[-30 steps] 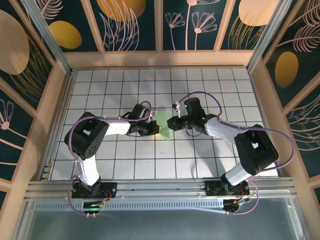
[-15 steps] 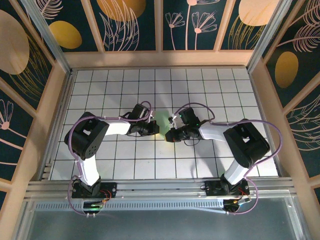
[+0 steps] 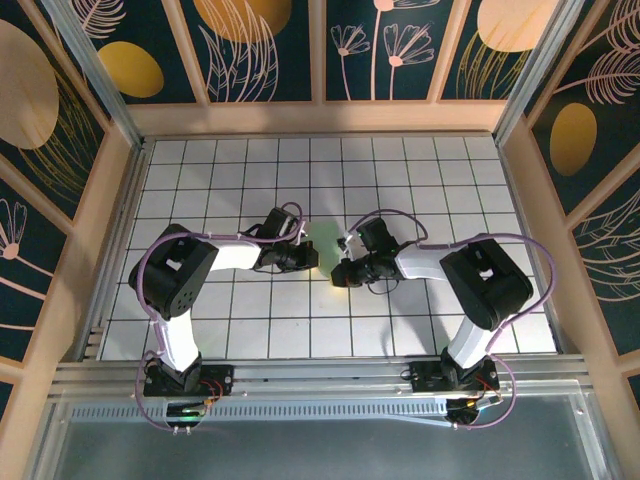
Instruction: Fold a paper plane with a square sheet of paper (fold left side to right side)
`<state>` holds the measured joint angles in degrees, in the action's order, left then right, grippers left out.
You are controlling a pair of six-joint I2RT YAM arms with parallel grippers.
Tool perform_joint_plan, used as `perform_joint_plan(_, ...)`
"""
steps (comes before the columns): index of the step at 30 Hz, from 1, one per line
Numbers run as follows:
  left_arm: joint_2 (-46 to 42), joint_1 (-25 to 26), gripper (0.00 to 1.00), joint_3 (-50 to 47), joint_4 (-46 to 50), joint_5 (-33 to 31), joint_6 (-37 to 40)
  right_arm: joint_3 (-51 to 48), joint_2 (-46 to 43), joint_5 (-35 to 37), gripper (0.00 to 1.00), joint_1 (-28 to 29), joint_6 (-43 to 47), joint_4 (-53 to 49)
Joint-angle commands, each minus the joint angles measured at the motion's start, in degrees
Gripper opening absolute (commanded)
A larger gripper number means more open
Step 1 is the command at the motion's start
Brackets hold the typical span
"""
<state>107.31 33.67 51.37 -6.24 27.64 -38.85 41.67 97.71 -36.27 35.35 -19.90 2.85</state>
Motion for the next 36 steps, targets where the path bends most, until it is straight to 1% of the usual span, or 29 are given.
perform_joint_plan(1,1.6,-0.2,0.0,-1.5,6.1,-5.5,0.4,-0.9,1.1,-0.2,0.0,-0.1,-0.6,0.6)
perform_joint_plan(16,1.9,-0.2,0.0,-1.0,6.5,-5.9,0.3,-1.6,1.3,1.7,0.0,-0.5,-0.7,-1.6)
perform_joint_plan(24,2.0,-0.2,0.0,-0.9,6.6,-6.0,0.1,-3.9,-1.1,1.9,0.0,-1.6,0.3,-5.2)
perform_joint_plan(28,2.1,-0.2,0.0,-0.8,6.0,-5.6,-1.4,-2.6,-5.2,1.4,0.0,-1.9,1.9,-8.4)
perform_joint_plan(31,2.1,-0.2,0.0,-1.1,4.7,-5.1,-2.9,-1.4,-8.2,-0.4,0.0,-2.6,1.6,-8.0)
perform_joint_plan(36,2.2,-0.2,0.0,-1.1,4.2,-5.0,-3.5,0.8,-7.2,-2.7,0.0,-1.9,-0.5,-5.6)
